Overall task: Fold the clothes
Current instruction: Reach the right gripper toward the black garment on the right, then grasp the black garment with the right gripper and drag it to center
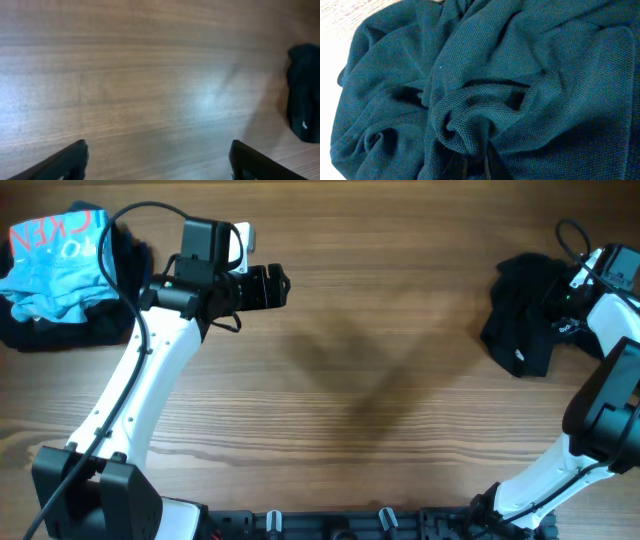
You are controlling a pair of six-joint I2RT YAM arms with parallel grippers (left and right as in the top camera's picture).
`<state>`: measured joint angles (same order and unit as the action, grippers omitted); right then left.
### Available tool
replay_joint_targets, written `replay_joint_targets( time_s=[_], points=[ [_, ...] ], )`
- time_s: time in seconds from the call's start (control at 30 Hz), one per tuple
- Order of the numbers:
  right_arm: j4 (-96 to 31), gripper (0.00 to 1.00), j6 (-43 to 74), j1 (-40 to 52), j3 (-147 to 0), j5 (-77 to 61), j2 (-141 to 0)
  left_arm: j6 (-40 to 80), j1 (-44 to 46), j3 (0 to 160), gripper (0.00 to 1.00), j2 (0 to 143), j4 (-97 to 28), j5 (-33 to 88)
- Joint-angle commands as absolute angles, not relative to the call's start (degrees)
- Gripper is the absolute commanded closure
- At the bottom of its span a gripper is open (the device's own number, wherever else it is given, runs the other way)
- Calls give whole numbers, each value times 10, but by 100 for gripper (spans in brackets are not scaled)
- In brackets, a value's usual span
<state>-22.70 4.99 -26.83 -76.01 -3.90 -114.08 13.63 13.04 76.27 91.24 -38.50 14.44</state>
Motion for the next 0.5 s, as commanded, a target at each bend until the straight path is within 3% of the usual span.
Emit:
replay_joint_targets(
  time_s=[0.0,0.13,0.47],
  points=[
    [-246,96,61,-266,-779,-76,-1087,129,134,774,25,916,-367,139],
    [-282,96,62,-241,-795,-131,-1020,155,134,774,46,916,-357,139],
    [-383,96,68,-84,-864,-147,-882,159,134,774,62,915,-355,156]
  ],
)
